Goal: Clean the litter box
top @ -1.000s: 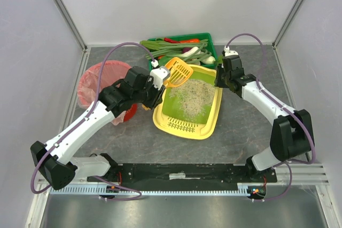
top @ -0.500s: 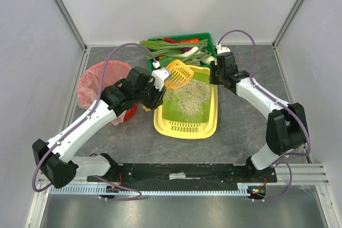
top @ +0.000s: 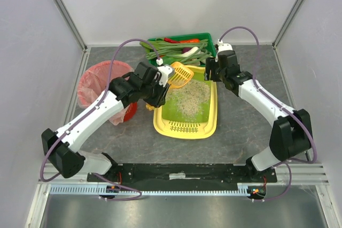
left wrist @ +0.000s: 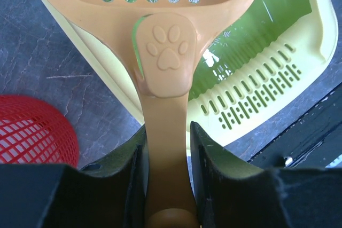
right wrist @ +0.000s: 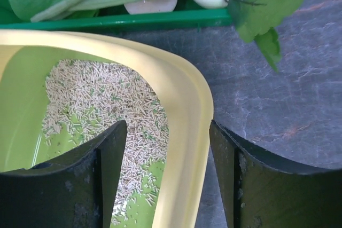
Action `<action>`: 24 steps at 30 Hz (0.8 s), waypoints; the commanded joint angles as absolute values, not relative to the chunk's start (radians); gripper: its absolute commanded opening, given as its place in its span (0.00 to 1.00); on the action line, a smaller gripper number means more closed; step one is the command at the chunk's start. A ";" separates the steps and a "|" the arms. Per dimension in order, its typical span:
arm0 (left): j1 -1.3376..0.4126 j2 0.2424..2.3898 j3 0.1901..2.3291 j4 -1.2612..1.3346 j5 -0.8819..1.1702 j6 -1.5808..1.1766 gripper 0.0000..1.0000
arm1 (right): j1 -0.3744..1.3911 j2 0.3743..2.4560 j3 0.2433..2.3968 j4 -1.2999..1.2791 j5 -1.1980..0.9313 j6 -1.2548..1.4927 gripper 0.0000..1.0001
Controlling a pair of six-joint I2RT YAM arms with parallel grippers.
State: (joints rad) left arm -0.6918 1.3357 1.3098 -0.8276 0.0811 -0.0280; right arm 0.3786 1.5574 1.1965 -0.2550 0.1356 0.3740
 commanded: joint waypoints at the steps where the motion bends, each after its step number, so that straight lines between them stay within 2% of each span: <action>1: -0.696 1.377 1.448 -0.911 0.113 -0.107 0.02 | 0.380 1.445 1.224 -0.216 0.210 0.376 0.72; 14: -0.732 1.617 1.893 -1.538 0.187 -0.265 0.02 | 0.330 1.325 1.184 -0.207 0.325 0.357 0.75; 24: -0.753 1.713 1.847 -1.537 0.213 -0.339 0.02 | 0.316 1.241 1.088 -0.187 0.344 0.387 0.76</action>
